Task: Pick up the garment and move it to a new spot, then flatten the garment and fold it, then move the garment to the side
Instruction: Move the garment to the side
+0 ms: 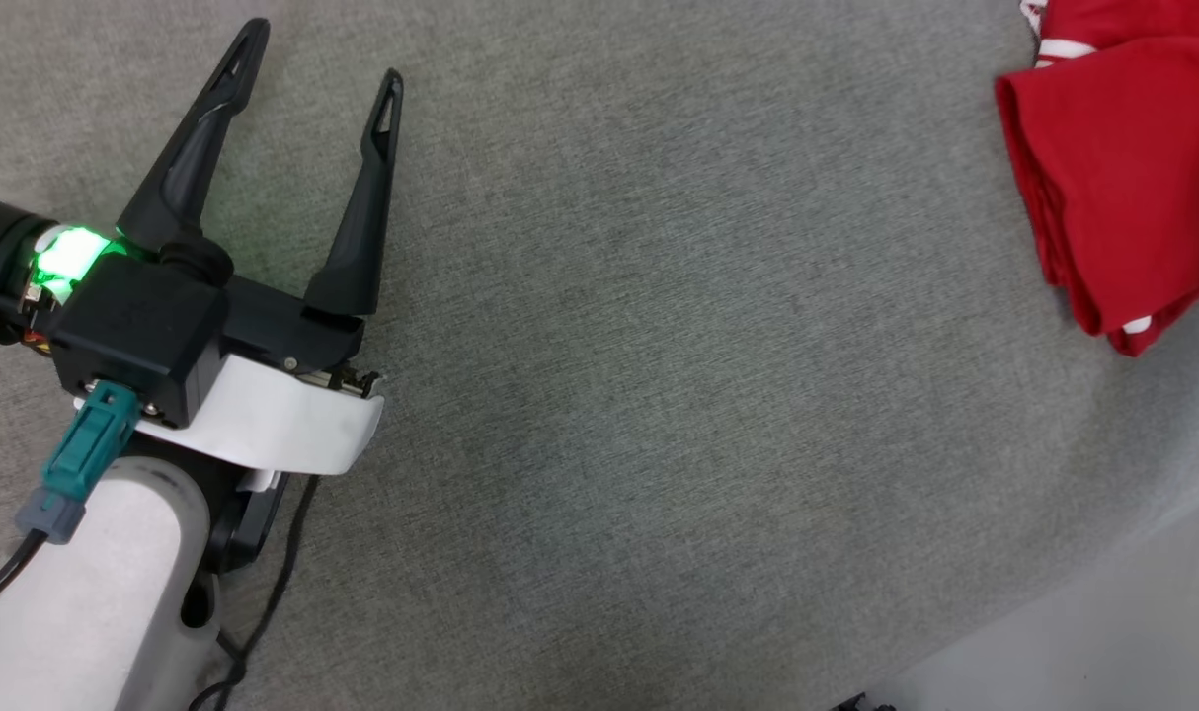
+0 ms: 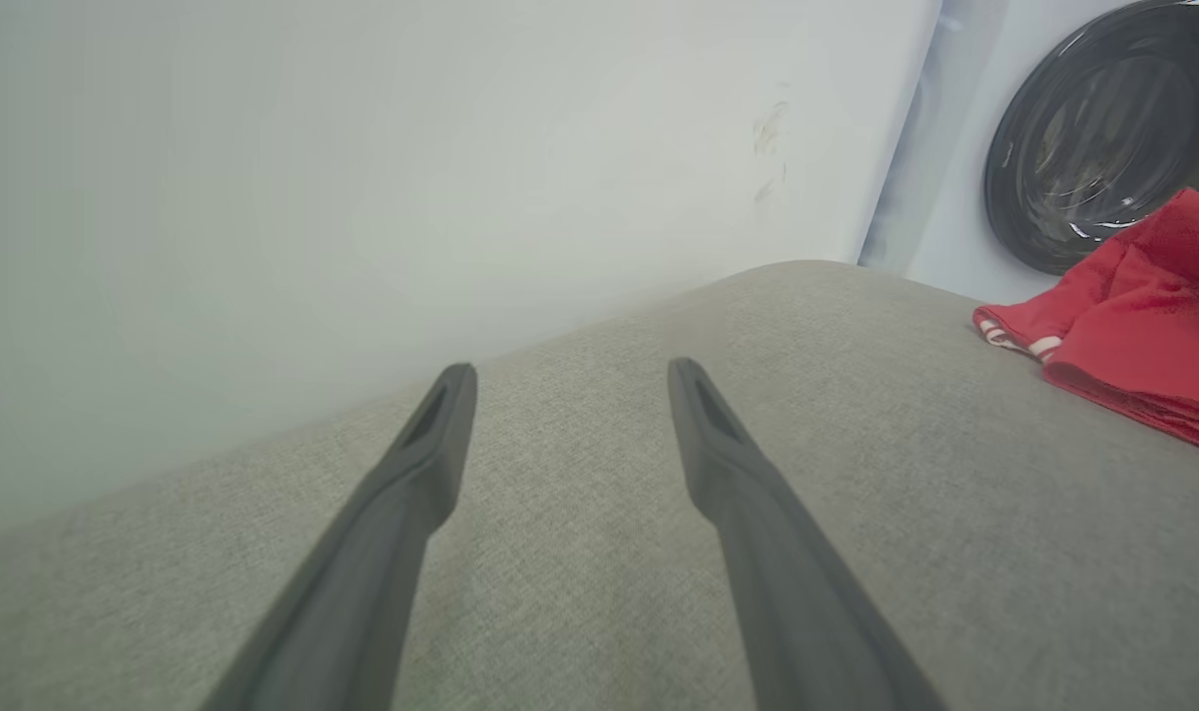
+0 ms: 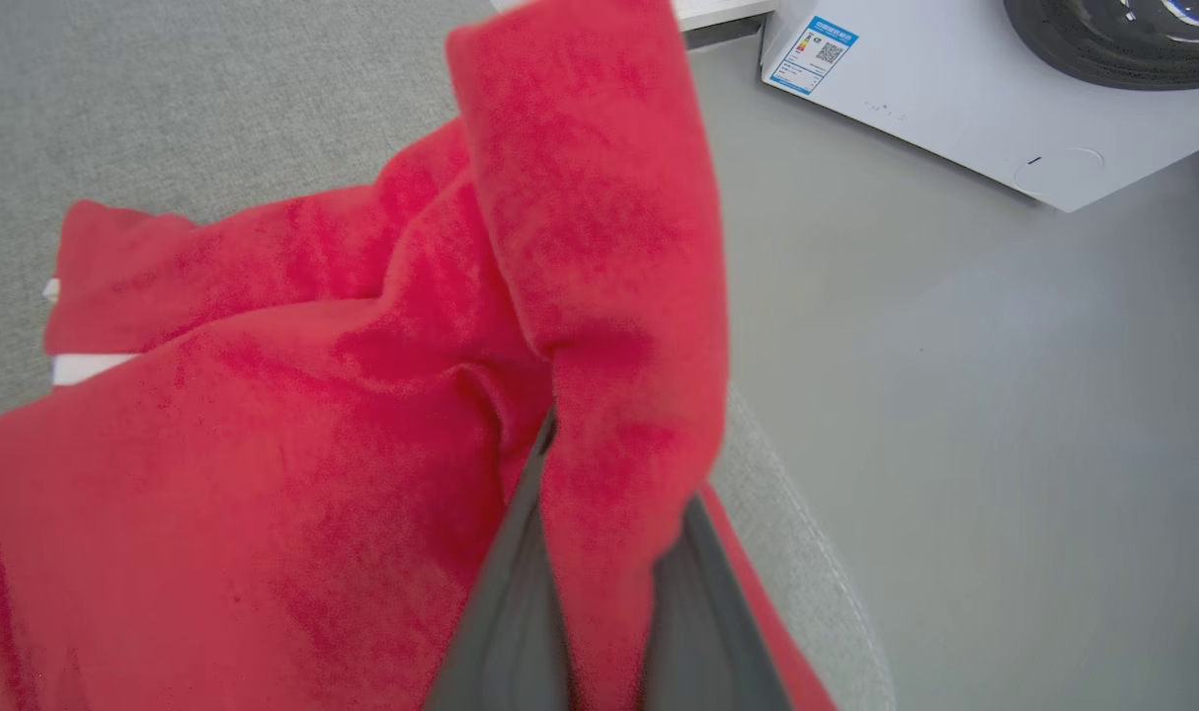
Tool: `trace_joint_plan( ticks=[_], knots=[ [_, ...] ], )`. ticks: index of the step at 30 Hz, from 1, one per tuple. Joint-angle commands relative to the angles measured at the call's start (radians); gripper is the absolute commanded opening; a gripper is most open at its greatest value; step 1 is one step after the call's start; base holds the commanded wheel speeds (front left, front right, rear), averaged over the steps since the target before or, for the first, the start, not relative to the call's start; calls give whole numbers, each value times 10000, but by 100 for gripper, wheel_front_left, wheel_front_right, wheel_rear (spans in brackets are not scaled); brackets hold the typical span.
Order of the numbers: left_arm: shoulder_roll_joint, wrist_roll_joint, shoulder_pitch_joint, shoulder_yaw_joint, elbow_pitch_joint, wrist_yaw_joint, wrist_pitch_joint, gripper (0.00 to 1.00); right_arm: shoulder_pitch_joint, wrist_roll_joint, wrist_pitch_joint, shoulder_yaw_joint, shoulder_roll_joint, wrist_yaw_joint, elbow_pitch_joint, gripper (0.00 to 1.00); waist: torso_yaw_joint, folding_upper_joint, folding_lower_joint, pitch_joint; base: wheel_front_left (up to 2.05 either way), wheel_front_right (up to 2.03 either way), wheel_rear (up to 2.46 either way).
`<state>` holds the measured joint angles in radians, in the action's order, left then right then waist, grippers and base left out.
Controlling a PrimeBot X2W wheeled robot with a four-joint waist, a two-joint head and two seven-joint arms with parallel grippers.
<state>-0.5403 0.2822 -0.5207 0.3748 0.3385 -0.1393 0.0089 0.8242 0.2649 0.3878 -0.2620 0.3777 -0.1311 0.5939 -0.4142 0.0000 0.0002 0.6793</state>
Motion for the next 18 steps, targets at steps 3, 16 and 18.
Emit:
trace_joint_plan(
  ticks=[3,16,18],
  knots=[
    [-36,-77,-217,40,87,68,71,100,282,-289,-685,-21,-249,8,540,90,72,0,-2,303,0,0,0],
    [580,420,651,26,-758,-301,-1005,100,-320,-869,-3067,-67,424,8,585,100,597,0,-2,-1173,0,0,0],
    [678,539,933,-25,-992,-394,-1256,100,-645,-774,-3132,160,505,8,174,100,714,0,-2,-1582,0,0,0]
  ],
)
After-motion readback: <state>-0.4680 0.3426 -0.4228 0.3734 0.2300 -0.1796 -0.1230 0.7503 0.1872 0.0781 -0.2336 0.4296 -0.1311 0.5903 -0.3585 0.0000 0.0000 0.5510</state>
